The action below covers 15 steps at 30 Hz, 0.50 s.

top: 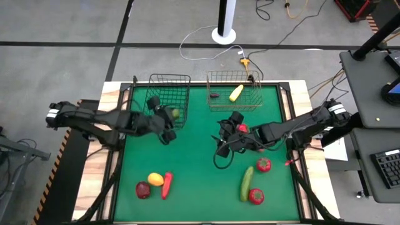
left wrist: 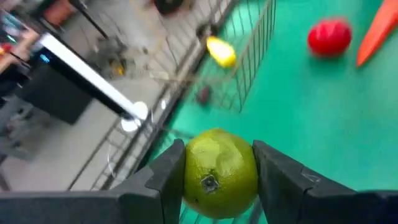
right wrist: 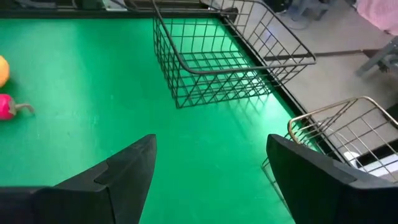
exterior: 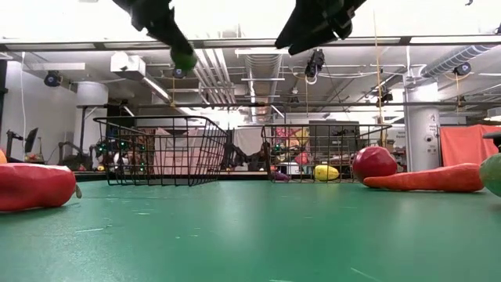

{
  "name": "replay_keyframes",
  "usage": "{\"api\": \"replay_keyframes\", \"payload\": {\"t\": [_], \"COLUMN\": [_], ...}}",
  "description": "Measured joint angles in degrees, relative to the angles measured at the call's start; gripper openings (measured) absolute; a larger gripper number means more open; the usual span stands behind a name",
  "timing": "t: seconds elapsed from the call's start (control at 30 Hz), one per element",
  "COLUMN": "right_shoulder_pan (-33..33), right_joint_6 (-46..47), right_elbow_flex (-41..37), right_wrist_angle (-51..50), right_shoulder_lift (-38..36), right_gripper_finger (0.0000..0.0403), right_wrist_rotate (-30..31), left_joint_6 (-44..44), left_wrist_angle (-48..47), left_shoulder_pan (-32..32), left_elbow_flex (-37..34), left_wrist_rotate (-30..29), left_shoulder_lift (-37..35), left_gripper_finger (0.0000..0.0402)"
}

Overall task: Sort produce into baskets
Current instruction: Put the lime into the black wire basket

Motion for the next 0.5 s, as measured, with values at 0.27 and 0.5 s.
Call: {"api": "replay_keyframes", "payload": {"t": [0.27, 0.5], "right_shoulder_pan": [0.0, 0.0], "right_joint_6": [0.4, 0.4], "right_elbow_flex": [-0.3, -0.4], "right_wrist_angle": [0.0, 0.0], "right_shoulder_lift": [0.0, 0.0], "right_gripper_finger": [0.0295, 0.0295], "right_wrist_rotate": [-0.1, -0.1], "left_joint_6": [11.1, 20.1], "left_wrist_angle": [-1.3, -6.3], "left_shoulder_pan": [16.3, 31.8], "left_elbow_flex": [-0.9, 1.3], "left_wrist_rotate": [18.3, 31.5], "left_shoulder_lift": [0.8, 3.2], "left_gripper_finger": [0.0145, 0.0145]}}
